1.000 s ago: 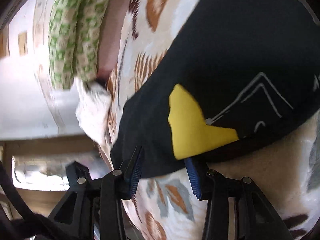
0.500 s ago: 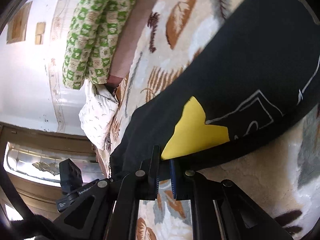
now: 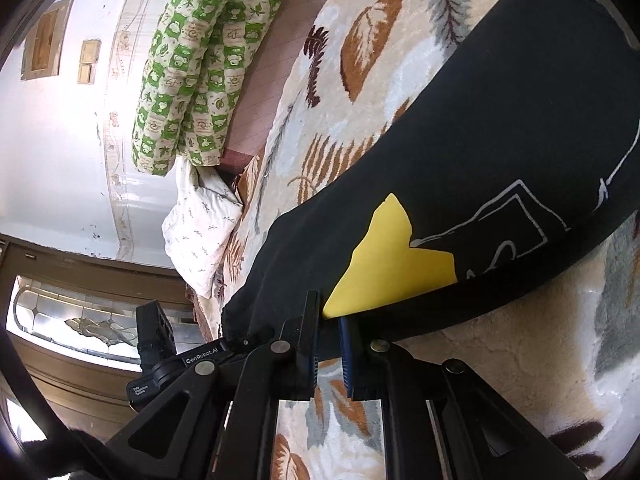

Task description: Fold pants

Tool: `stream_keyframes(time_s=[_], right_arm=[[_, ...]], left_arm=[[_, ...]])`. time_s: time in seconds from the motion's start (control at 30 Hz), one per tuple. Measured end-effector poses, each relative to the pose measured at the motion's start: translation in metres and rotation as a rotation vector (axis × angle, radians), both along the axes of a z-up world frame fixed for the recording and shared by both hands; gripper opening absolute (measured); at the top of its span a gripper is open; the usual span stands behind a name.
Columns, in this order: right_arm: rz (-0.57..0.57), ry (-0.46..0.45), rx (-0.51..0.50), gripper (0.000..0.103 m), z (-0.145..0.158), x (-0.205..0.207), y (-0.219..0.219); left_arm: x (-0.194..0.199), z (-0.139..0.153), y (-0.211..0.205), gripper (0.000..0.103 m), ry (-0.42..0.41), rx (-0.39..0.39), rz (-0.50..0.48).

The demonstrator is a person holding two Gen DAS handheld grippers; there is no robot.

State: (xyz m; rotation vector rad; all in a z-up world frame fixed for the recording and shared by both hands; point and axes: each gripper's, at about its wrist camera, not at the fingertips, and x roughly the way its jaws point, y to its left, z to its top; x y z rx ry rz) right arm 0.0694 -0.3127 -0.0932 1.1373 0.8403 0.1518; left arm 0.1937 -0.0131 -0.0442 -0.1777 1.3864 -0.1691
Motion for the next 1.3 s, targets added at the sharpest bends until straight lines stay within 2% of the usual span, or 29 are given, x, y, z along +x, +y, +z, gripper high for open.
stream_keyframes(time_s=[0.3, 0.4, 0.53, 0.7, 0.77, 0.9, 0.93, 1.03, 1.17, 1.2, 1.23, 1.27, 1.3], right_arm=[[0.013, -0.026, -0.057, 0.009, 0.006, -0.009, -0.001], [0.019, -0.028, -0.057, 0.009, 0.006, -0.007, -0.003], [0.021, -0.023, -0.047, 0.009, 0.002, -0.005, -0.005], [0.029, -0.020, -0.037, 0.009, 0.000, -0.004, -0.006], [0.032, -0.019, -0.030, 0.009, 0.000, -0.003, -0.007], [0.037, -0.019, -0.020, 0.009, -0.001, -0.002, -0.009], [0.039, -0.016, -0.019, 0.009, -0.002, -0.001, -0.009], [0.036, -0.013, -0.009, 0.009, -0.004, -0.001, -0.009], [0.034, -0.011, -0.006, 0.009, -0.005, -0.001, -0.008], [0.034, -0.013, -0.004, 0.009, -0.005, -0.001, -0.008], [0.031, -0.014, -0.002, 0.009, -0.005, -0.001, -0.008], [0.027, -0.017, -0.003, 0.009, -0.005, -0.002, -0.008], [0.021, -0.022, -0.004, 0.008, -0.005, -0.003, -0.009]], left_arm=[[-0.014, 0.008, 0.003, 0.003, -0.026, -0.031, 0.000], [-0.019, 0.013, 0.008, 0.003, -0.021, -0.108, 0.013], [-0.022, 0.003, 0.015, 0.004, 0.063, -0.228, 0.063], [-0.020, -0.010, 0.028, 0.004, 0.073, -0.305, 0.140], [-0.020, -0.013, 0.035, 0.016, 0.062, -0.350, 0.186], [-0.020, -0.014, 0.039, 0.027, 0.043, -0.399, 0.234], [-0.019, -0.012, 0.035, 0.031, 0.032, -0.384, 0.221], [-0.016, -0.010, 0.027, 0.031, 0.022, -0.325, 0.210], [-0.009, -0.012, 0.024, 0.030, 0.023, -0.302, 0.238], [-0.008, -0.011, 0.022, 0.025, 0.023, -0.285, 0.235], [-0.008, -0.010, 0.021, 0.010, 0.017, -0.253, 0.237], [-0.008, -0.011, 0.022, 0.004, 0.018, -0.232, 0.236], [-0.008, -0.013, 0.023, 0.003, 0.025, -0.234, 0.238]])
